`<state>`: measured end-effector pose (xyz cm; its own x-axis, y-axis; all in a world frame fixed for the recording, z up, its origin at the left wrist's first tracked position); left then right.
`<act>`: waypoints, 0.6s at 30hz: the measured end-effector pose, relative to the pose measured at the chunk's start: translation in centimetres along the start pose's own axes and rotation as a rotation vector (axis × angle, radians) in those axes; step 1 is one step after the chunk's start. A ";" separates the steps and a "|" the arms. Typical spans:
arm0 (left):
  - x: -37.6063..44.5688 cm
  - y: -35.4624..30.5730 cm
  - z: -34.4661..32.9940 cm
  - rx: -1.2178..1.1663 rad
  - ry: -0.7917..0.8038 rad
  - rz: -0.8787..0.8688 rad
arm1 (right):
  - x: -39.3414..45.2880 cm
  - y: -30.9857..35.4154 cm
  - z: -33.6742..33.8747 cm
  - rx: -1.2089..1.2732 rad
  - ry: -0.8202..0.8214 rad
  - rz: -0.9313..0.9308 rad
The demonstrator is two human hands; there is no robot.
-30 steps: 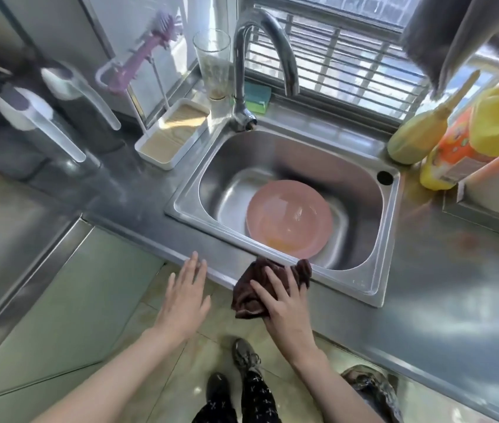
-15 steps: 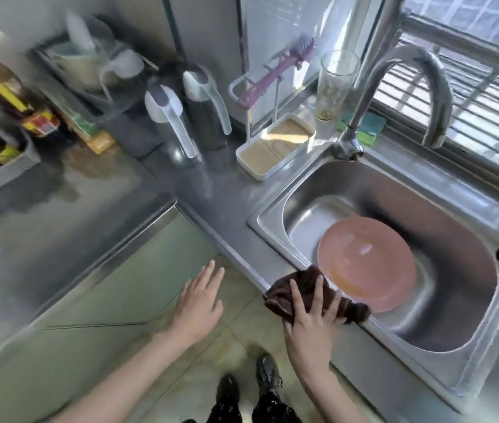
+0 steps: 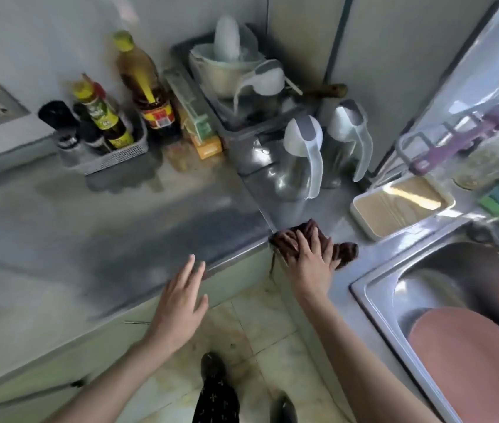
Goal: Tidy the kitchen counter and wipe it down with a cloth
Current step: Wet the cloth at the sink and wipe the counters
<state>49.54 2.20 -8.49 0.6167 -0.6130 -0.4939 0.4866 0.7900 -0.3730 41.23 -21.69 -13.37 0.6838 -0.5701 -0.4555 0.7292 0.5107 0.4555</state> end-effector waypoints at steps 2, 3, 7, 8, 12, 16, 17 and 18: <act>1.4 3.2 2.0 0.044 -0.083 0.072 | 2.0 3.3 -0.4 -0.007 0.003 0.012; 2.0 4.7 3.0 0.054 -0.119 0.106 | 2.3 5.5 -1.1 -0.041 -0.006 0.042; 3.7 10.4 4.5 0.049 -0.084 0.242 | -0.4 16.3 -8.2 -0.289 0.090 0.404; 4.1 11.4 4.9 0.056 -0.081 0.242 | -1.2 18.3 -9.8 -0.348 0.146 0.496; 5.5 15.1 6.0 0.074 -0.008 0.263 | 1.8 19.5 -9.9 -0.515 0.198 0.519; 5.7 18.1 6.7 0.080 0.022 0.261 | 7.1 18.4 -6.7 -0.474 0.117 0.263; 5.6 18.9 6.6 0.080 0.040 0.277 | 7.6 18.6 -6.6 -0.406 0.106 0.201; 5.3 19.6 6.4 0.076 0.058 0.294 | 7.5 18.9 -6.8 -0.331 0.099 0.140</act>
<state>66.33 14.33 -13.37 0.7024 -0.3548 -0.6171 0.3387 0.9291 -0.1486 60.32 -11.92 -13.41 0.7647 -0.4233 -0.4859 0.5869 0.7688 0.2539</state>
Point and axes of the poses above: each hand's wrist, its own x-axis towards the middle knuckle, its own z-axis out of the back of the hand, y = z × x, the point moved 10 cm from there along x, towards the middle knuckle, and after that the axes turned 15 degrees about y, right-handed, at the moved point
